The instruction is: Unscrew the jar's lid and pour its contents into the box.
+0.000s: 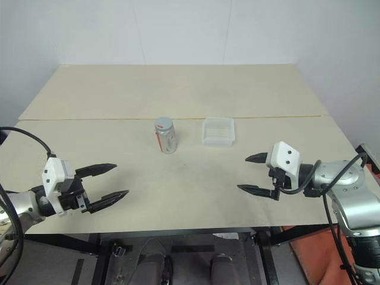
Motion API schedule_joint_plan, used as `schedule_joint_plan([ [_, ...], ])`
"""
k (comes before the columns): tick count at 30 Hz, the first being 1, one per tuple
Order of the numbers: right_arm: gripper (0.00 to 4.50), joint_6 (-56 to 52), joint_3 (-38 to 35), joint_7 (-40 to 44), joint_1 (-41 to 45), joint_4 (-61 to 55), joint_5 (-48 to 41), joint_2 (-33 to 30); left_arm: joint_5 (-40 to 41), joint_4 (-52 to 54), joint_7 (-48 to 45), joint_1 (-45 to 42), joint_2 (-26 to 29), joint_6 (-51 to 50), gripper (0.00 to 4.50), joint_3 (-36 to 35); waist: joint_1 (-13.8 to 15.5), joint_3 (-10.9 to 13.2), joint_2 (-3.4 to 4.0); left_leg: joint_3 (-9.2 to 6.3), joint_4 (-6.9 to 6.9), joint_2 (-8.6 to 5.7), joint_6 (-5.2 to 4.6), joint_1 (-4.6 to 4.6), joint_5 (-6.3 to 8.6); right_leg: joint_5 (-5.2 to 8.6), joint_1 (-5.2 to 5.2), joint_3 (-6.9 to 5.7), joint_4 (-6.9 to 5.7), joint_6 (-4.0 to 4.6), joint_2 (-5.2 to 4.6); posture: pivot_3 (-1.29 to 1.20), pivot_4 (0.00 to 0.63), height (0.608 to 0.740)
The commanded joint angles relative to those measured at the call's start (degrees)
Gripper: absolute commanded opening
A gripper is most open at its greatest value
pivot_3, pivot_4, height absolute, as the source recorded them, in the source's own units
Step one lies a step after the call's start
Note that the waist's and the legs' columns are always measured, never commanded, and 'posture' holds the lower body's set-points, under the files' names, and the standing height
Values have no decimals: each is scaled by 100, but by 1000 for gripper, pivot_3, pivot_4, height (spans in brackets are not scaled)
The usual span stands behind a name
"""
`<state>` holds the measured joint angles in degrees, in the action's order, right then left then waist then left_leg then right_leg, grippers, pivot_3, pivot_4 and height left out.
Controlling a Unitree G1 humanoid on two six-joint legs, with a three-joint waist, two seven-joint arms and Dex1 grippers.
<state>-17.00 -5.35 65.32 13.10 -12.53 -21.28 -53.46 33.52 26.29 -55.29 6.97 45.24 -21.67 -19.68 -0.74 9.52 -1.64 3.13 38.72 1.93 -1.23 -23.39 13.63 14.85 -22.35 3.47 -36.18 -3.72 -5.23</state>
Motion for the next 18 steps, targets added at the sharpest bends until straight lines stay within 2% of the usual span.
schedule_joint_plan([
  [1,4500,123,-265,10,54,-37,-47,-94,87,143,-13,-38,48,83,4484,-170,0,0,0,0,0,0,0,0,0,0,0,0,0,0,0,0,150,740],
  [11,4500,88,-321,-166,-169,-273,-60,-34,-21,-19,274,-232,-118,200,4484,-156,0,0,0,1,0,0,0,0,0,0,0,0,0,0,0,0,150,740],
  [18,4500,-220,-134,-762,-15,-501,-58,343,-873,-817,1206,-995,-1057,916,4484,426,9,0,0,-1,5,-6,0,0,0,-4,6,0,-1,-6,0,0,150,740],
])
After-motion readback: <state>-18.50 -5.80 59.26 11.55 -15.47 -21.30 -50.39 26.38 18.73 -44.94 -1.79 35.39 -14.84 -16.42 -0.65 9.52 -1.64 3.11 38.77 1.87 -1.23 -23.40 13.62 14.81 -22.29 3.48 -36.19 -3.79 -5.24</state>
